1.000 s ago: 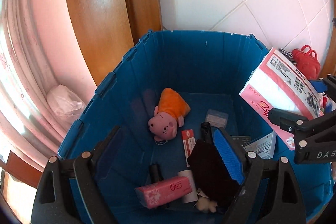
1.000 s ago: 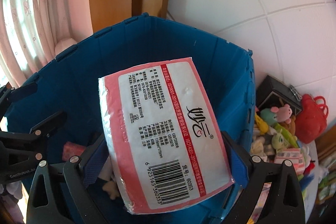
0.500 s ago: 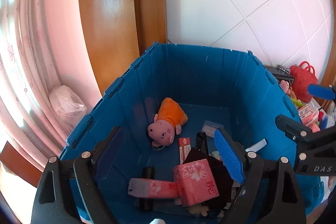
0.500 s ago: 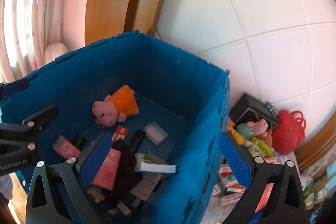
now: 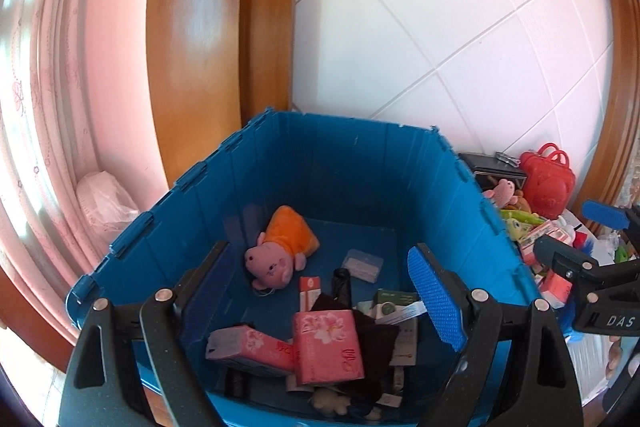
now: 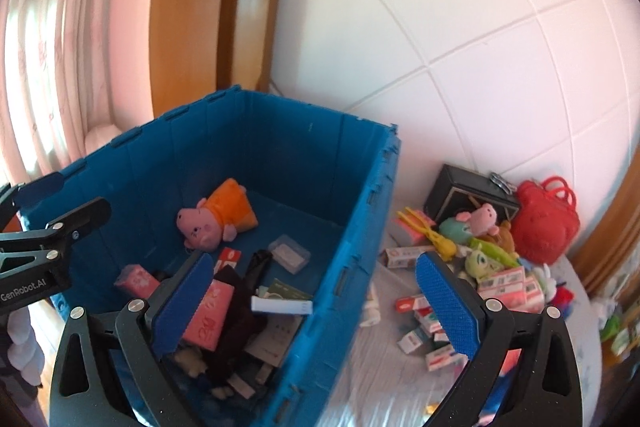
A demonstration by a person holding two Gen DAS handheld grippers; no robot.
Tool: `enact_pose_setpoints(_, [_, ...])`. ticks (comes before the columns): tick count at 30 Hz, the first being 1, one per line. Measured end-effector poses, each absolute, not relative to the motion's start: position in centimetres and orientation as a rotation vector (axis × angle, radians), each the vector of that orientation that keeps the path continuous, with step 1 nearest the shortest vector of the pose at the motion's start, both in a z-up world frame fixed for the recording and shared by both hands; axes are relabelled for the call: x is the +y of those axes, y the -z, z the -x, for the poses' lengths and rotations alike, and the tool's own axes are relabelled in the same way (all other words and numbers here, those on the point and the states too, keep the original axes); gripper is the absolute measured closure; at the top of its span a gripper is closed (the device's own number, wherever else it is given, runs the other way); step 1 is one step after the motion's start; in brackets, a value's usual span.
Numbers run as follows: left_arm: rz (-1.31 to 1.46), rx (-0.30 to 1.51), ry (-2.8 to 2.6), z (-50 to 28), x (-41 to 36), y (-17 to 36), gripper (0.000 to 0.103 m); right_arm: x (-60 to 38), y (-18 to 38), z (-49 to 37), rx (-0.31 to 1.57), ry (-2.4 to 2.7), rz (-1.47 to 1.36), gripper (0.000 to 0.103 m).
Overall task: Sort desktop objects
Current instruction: 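Withdraw both tools from the crate back toward the pile, then grasp the cream bunny plush with left tool while right grasps blue feather toy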
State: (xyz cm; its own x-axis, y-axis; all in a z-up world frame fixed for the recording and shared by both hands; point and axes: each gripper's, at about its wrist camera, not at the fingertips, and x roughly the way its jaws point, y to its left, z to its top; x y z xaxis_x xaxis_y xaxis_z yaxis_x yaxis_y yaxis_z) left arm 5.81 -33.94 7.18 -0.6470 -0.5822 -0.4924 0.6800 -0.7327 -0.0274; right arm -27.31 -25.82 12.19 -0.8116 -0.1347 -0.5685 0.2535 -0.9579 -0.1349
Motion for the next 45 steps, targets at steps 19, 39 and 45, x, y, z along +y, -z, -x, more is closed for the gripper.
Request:
enact_pose_setpoints(19, [-0.728,0.148,2.598,11.9,-12.4,-3.2,0.014,10.2,-5.2,21.9,-0.141,3.124,-1.17,0.0])
enact_pose_setpoints(39, [-1.471,0.327,2.345,24.9,-3.8,22.8,0.022,26.5,12.2,20.4,-0.309,2.816,-1.681,0.0])
enact_pose_setpoints(45, [-1.527,0.424,2.345,25.7,-5.0,26.1,0.059,25.8,13.1,20.4,-0.375,2.766,-1.682,0.0])
